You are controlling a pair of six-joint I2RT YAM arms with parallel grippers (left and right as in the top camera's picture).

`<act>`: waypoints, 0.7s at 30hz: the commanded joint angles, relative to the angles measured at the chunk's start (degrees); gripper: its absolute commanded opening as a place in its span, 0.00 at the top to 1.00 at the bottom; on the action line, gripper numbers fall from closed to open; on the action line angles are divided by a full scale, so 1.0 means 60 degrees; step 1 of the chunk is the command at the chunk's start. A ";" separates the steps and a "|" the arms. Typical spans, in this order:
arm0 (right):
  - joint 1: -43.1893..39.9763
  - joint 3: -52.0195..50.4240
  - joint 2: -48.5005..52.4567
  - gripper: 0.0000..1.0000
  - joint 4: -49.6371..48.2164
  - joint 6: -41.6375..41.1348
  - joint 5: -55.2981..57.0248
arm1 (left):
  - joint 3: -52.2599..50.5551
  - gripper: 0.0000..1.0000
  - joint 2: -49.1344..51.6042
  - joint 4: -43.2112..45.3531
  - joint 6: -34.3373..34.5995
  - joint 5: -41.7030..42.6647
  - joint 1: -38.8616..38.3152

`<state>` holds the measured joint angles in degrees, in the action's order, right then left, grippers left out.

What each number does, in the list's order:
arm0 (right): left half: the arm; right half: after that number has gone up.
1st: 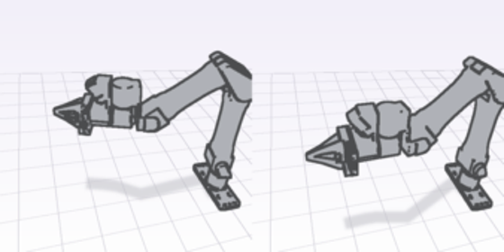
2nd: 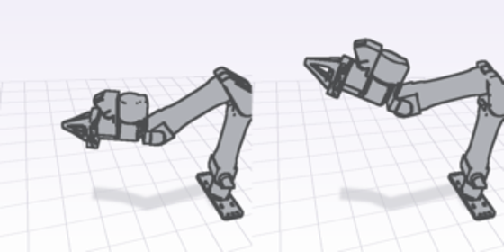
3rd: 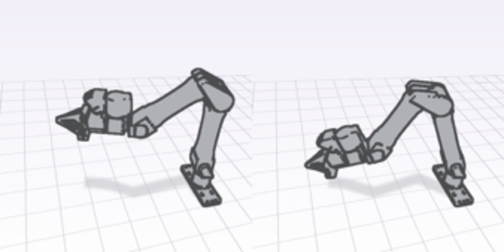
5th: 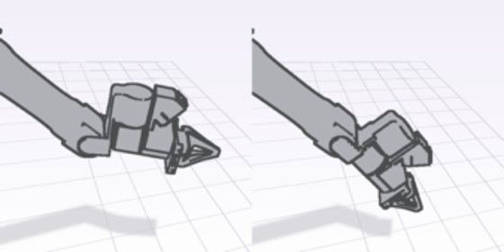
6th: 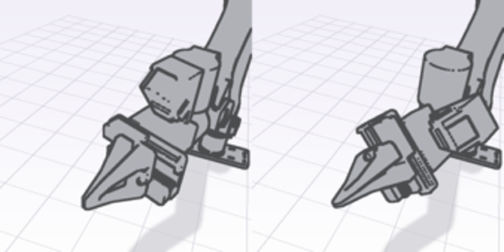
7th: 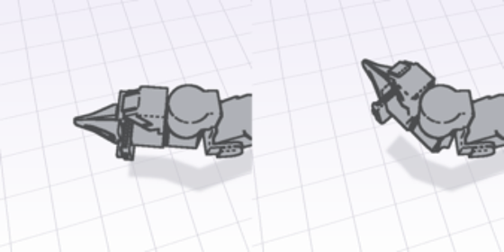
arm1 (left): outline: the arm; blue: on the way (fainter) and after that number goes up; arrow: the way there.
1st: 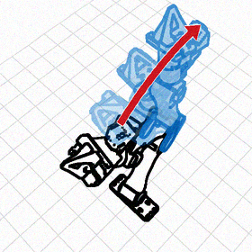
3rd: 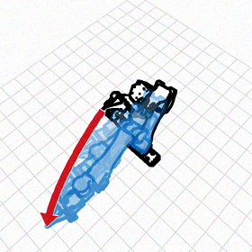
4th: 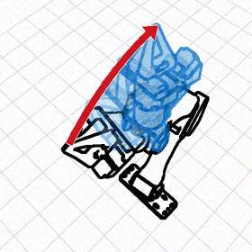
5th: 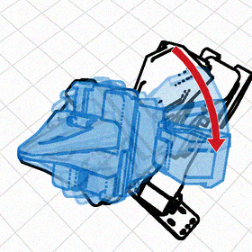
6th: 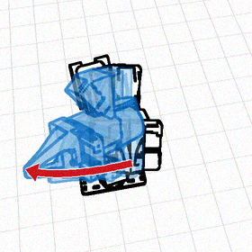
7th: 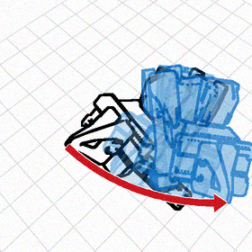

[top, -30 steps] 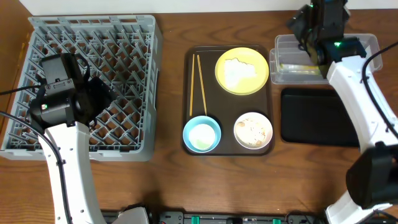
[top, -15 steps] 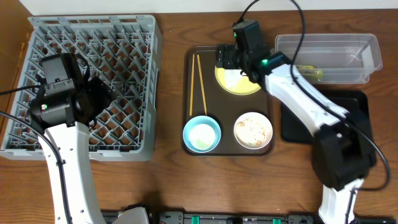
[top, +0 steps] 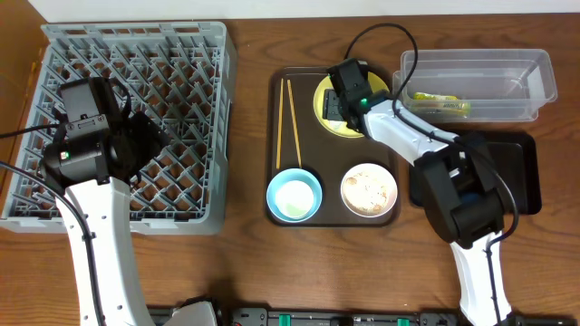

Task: Sort waste into correct bins and load items into the dishwasher
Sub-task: 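Grasp the white tissue from the yellow plate with the right gripper, then drop the tissue into the clear bin and retract the right arm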

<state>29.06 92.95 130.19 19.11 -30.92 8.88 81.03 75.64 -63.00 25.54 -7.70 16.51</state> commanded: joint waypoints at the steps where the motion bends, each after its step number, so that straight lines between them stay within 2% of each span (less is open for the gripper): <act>1: 0.0266 -0.0047 0.0667 0.55 0.0131 -0.0124 0.0204 | 0.0033 0.02 0.0015 -0.0025 0.0084 -0.0080 0.0047; 4: 0.0331 0.0022 0.0270 0.90 0.0146 -0.0124 0.0204 | 0.0033 0.02 0.0015 -0.0022 0.0084 -0.0076 0.0047; 5: 0.0331 0.0029 0.0062 0.97 0.0157 -0.0127 0.0200 | 0.0029 0.02 0.0015 -0.0022 0.0084 -0.0080 0.0047; 10: 0.0007 0.0029 -0.1887 0.99 0.0270 -0.0146 0.0357 | 0.0033 0.02 0.0015 -0.0022 0.0084 -0.0080 0.0047; 15: -0.1155 0.0029 -0.4095 0.99 0.1013 -0.0892 0.1632 | 0.0033 0.02 0.0015 -0.0022 0.0084 -0.0076 0.0047; 21: -0.2867 0.0011 -0.4350 0.99 0.2328 -0.2091 0.1869 | 0.0033 0.02 0.0015 -0.0022 0.0084 -0.0076 0.0047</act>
<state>14.20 94.04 101.19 31.11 -38.30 18.33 81.03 75.64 -62.98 25.54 -7.70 16.51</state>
